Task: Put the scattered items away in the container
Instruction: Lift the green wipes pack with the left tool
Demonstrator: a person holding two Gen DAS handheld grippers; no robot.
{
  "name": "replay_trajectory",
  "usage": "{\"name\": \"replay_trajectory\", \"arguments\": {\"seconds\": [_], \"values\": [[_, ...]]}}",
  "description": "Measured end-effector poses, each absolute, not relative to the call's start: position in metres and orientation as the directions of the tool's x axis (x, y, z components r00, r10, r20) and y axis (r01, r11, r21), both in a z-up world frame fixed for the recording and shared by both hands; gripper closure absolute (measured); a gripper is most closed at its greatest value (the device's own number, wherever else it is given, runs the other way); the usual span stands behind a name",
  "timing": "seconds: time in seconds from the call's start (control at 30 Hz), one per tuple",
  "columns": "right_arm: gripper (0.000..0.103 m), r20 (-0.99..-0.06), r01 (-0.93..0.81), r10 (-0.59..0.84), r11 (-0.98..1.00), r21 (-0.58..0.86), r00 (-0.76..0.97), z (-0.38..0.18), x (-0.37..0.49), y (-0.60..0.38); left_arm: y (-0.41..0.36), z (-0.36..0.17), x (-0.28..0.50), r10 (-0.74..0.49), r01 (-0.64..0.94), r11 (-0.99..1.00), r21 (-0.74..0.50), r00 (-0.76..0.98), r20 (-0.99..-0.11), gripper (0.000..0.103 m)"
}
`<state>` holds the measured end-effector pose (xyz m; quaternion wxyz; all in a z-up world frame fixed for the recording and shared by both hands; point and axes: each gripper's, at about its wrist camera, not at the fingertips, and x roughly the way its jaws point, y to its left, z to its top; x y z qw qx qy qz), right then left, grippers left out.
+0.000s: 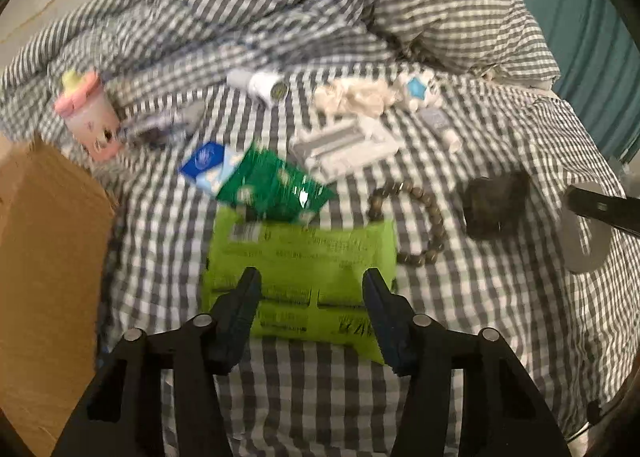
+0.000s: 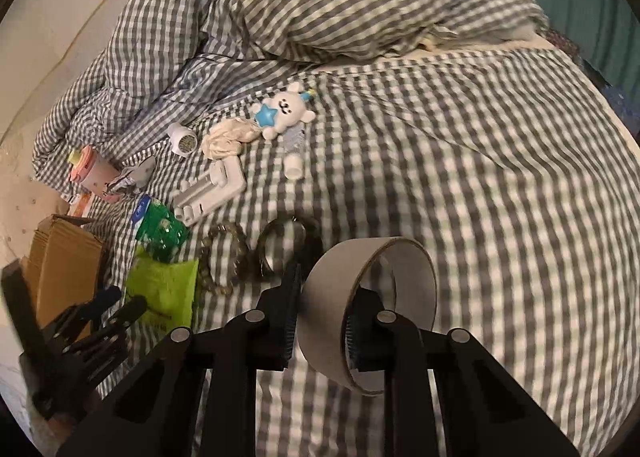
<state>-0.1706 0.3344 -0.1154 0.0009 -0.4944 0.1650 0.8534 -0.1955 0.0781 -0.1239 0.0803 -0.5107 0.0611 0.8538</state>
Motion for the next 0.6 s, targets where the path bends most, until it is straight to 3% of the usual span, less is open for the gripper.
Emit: {"name": "replay_trajectory", "arguments": {"seconds": [0.03,0.17,0.3,0.47,0.6], "values": [[0.083,-0.845,-0.168,-0.159,-0.945,0.28,-0.511,-0.116,-0.164,0.336,0.076,-0.129,-0.195,0.076,-0.192,-0.981,0.013,-0.45,-0.89,0.028],[0.083,-0.847,-0.172,-0.176,-0.939,0.297,-0.502,-0.119,-0.149,0.338,0.069,-0.148,-0.192,0.119,-0.199,-0.979,-0.039,-0.408,-0.905,0.005],[0.083,-0.845,-0.157,-0.192,-0.939,0.306,-0.499,-0.119,-0.143,0.332,0.069,-0.16,-0.196,0.116,-0.201,-0.979,-0.039,-0.386,-0.915,0.0],[0.083,-0.846,-0.143,-0.202,-0.941,0.307,-0.493,-0.12,-0.138,0.325,0.084,-0.183,-0.215,-0.02,-0.212,-0.971,0.111,-0.391,-0.92,0.0],[0.083,-0.851,-0.146,-0.202,-0.941,0.306,-0.485,-0.123,-0.137,0.325,0.083,-0.184,-0.218,-0.016,-0.177,-0.978,0.107,-0.451,-0.893,0.0]]}}
